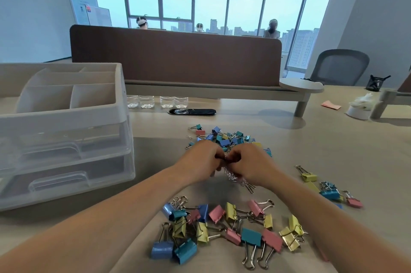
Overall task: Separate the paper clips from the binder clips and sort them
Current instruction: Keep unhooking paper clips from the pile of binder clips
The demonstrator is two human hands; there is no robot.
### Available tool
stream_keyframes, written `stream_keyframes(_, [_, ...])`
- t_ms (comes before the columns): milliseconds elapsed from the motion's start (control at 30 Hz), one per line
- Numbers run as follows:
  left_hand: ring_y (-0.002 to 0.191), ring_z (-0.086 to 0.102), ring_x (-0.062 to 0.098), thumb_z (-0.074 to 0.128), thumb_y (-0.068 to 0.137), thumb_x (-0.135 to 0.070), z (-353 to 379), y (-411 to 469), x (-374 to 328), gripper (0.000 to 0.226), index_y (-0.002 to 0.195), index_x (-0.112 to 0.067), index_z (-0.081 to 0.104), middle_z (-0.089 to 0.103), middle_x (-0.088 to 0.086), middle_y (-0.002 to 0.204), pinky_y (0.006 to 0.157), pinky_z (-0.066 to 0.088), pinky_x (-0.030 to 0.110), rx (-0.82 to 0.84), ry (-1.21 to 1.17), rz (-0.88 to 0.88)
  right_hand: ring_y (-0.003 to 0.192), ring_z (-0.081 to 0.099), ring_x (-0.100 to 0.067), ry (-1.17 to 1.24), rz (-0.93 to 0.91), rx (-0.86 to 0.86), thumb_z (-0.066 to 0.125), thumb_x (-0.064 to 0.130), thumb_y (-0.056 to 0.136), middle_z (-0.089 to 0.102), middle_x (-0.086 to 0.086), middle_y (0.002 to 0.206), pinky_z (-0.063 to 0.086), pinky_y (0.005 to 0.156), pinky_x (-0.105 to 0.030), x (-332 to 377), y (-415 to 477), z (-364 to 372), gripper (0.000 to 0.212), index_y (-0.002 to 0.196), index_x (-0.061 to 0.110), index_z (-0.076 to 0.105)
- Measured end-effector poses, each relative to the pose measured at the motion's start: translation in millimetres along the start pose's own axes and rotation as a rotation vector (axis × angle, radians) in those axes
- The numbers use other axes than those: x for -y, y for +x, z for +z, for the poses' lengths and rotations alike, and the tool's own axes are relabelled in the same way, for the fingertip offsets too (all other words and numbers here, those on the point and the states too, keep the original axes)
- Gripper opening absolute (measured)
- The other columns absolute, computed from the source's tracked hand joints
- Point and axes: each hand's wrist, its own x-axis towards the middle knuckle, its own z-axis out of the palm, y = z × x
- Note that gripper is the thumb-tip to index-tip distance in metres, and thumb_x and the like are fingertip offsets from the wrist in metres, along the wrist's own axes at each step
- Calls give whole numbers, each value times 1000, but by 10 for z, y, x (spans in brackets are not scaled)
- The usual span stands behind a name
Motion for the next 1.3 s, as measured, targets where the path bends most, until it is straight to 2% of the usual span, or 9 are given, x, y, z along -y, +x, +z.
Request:
stream_keyframes(67, [47,57,9,55,89,-10,-100,-60,12,22,72,-15,68,64,1,56,48,44,18,-23,-14,0,53,62,-6,38,-11,-1,71,14,86,68,3,69,49,55,-18,91,0,-43,13,81,24,65])
stream_keyframes(200, [60,66,16,55,86,-11,-354,-163,74,29,60,-22,60,59,-1,48,63,53,30,-82,-17,-8,43,56,4,55,-67,7,72,14,85,64,8,61,36,45,-6,368,43,-155,14,77,23,64])
stream_keyframes(300, [51,61,19,56,86,-10,-630,-292,84,28,60,-19,61,61,2,50,55,50,31,-136,-8,-20,51,60,-4,4,-117,-11,73,16,81,68,3,63,39,50,-12,640,103,-257,6,76,17,69])
stream_keyframes(400, [51,61,22,56,87,-13,-971,-452,87,25,63,-15,64,64,6,53,53,51,33,-172,-7,-38,53,66,-13,48,-164,15,70,12,78,69,-3,59,55,59,-28,972,159,-393,4,74,13,71])
stream_keyframes(567, [41,52,10,60,86,-17,-1597,-701,115,26,61,-17,64,59,-2,48,48,46,22,-243,41,-69,52,67,-8,31,-263,34,68,8,82,73,-6,66,51,54,-12,1580,270,-598,7,79,10,74])
stream_keyframes(900, [36,48,2,65,85,-10,-2542,-1000,466,32,55,-21,65,55,-8,41,46,38,10,-386,67,-149,54,68,-17,150,-368,18,69,0,80,73,-16,72,59,64,-28,2604,681,-643,7,86,0,73])
stream_keyframes(1100, [60,53,19,63,81,-14,-2507,-1011,812,17,83,-9,79,71,14,72,66,50,27,-339,152,-255,60,44,-23,-177,-384,-46,57,3,79,51,-6,60,39,53,-25,2855,810,-255,18,62,7,63])
stream_keyframes(1167, [75,64,28,62,80,-19,-2483,-991,869,24,91,-4,76,72,16,84,77,55,36,-292,135,-261,65,52,-24,-206,-408,-51,55,4,83,56,-4,64,45,61,-25,2856,818,-204,22,63,13,60])
stream_keyframes(1300, [89,66,20,64,89,-28,-2450,-976,913,17,98,-17,73,71,2,94,80,54,31,-300,294,-263,80,72,-22,-13,-402,6,64,9,85,72,-5,83,60,75,-34,2803,858,-198,11,83,19,69])
